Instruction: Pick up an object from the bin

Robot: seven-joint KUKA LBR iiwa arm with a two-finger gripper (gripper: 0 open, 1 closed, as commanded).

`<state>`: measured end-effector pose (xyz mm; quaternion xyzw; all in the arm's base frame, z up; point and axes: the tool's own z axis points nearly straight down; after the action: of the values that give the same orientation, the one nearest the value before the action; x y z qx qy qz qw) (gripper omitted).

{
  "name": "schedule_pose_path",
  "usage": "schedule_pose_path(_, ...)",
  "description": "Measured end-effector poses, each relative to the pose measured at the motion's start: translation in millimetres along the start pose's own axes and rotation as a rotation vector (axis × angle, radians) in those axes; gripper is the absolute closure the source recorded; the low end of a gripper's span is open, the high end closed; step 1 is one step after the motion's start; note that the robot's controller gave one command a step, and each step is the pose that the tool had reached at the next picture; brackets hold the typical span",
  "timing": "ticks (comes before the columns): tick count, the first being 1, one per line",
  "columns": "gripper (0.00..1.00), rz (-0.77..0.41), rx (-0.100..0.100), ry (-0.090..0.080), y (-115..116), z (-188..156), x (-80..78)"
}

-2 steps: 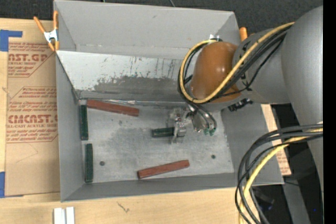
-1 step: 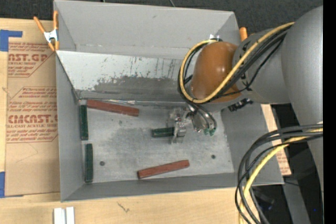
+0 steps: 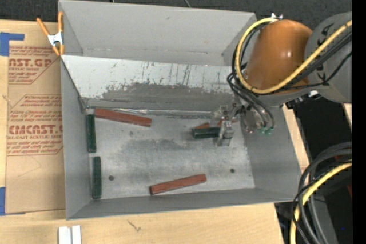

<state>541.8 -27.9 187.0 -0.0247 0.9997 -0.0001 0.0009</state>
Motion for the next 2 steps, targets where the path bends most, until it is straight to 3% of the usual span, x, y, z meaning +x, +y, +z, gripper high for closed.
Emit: schedule_pose_path(2,1.00,0.000,-0.001,0.000,0.1,0.0,0.0)
